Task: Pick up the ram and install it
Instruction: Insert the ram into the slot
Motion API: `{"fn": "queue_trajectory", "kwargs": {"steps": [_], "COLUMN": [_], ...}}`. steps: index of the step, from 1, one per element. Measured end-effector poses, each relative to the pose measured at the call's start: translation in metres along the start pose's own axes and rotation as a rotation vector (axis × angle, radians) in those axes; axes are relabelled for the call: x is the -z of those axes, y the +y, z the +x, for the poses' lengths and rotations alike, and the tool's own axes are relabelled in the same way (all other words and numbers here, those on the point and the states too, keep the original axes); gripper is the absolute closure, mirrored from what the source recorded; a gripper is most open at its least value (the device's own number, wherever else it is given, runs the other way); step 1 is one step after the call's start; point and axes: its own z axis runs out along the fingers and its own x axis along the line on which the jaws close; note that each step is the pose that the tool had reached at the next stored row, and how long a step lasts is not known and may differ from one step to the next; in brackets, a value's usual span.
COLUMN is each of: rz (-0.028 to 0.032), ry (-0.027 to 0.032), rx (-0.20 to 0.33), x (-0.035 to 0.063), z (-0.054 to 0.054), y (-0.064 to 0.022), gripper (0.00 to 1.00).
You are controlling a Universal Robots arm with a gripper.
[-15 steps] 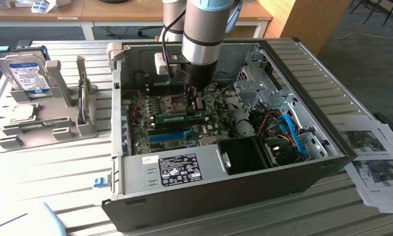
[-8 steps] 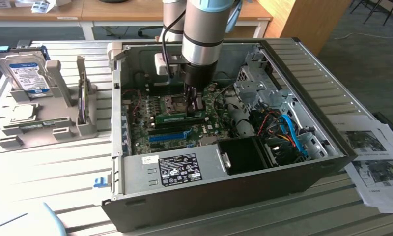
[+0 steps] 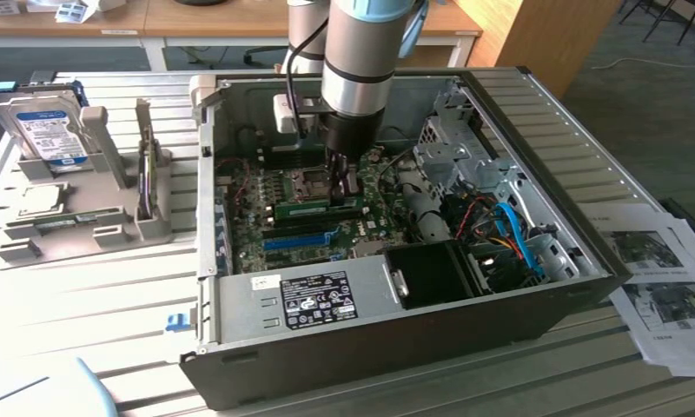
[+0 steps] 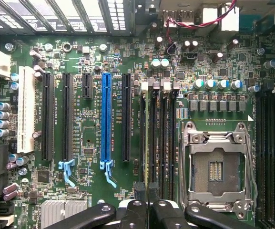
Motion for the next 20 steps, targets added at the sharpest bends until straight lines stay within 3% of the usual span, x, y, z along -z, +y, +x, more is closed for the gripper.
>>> {"fn": "queue_trajectory", "kwargs": {"steps": [20], "rz": [0.0005], "ry": [-0.0001], "rx": [0.000], "x": [-0.0013], "z": [0.0008], "y": [0.0009], "gripper": [0.89]}}
